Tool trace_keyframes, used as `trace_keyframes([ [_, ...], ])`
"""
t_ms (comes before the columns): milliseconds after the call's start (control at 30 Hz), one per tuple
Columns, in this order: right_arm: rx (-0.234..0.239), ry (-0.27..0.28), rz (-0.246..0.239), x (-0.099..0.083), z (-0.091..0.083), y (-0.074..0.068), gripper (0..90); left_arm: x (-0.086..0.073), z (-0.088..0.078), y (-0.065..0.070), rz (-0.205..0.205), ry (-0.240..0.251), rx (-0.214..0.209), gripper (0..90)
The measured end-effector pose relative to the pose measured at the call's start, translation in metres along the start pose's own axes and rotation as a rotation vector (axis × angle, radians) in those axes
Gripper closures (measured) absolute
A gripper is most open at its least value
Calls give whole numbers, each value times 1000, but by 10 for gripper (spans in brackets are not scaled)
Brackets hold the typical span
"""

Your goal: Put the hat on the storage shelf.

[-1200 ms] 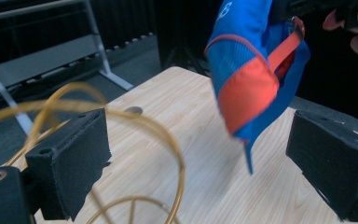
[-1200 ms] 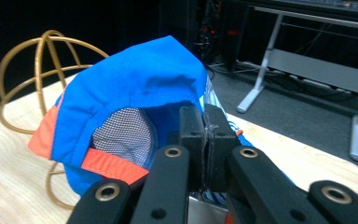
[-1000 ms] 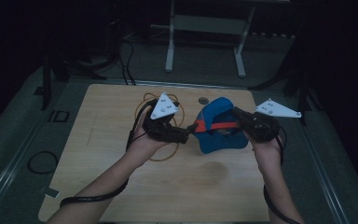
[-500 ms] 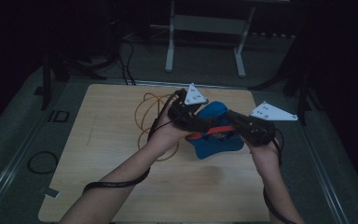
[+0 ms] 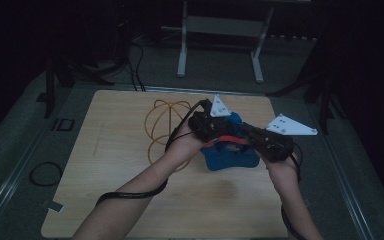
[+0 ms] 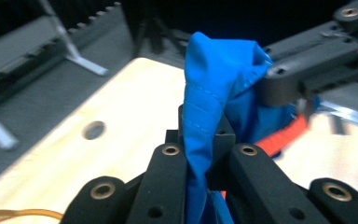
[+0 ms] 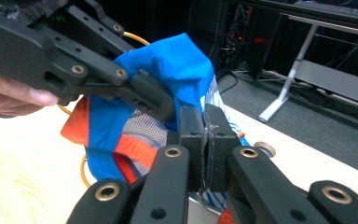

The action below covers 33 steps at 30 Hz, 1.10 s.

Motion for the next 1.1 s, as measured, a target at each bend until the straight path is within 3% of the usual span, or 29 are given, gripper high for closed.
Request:
trace_keyframes([
  [133, -10, 19, 26, -3, -3, 1, 878, 6, 3, 3, 44, 22, 32, 891],
  [300, -18, 32, 35, -6, -13, 4, 835, 13, 3, 10, 141, 44, 87, 892],
  [400, 11, 31, 5, -8, -20, 0, 680, 17, 4, 12, 164, 54, 119, 891],
  [500, 52, 43, 33, -9, -28, -3, 584, 19, 6, 13, 160, 72, 131, 892],
  [567, 52, 60, 31, -8, -35, -2, 514, 20, 4, 14, 180, 78, 133, 892],
  [700, 143, 105, -9, -1, -55, -11, 336, 22, -1, 10, 208, 106, 165, 891],
  [767, 135, 117, -37, 2, -63, -10, 362, 22, -4, 8, 202, 118, 160, 891],
  [833, 138, 132, -40, 4, -68, -5, 434, 23, -10, 5, 196, 150, 154, 891],
  [900, 131, 151, -41, 3, -72, 3, 441, 22, -15, 3, 201, 171, 128, 891],
  [967, 126, 134, -26, 0, -75, 11, 509, 23, -22, 0, 205, 212, 133, 891],
  [1033, 147, 131, 0, -2, -78, 14, 545, 23, -29, 0, 199, 262, 95, 890],
  [1067, 135, 126, -2, -3, -78, 16, 547, 23, -33, -2, 199, 279, 100, 890],
  [1100, 120, 120, -9, -4, -77, 18, 587, 23, -36, -2, 193, 293, 76, 890],
])
Point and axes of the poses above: each handheld gripper's, and its own axes: z roughly forward along the jaws, x roughly out of its top, y roughly to its right, the point moved 10 cm from there along z, roughly forward along the jaws, and after that the axes turned 1 degree about z, right-handed, at the moved point
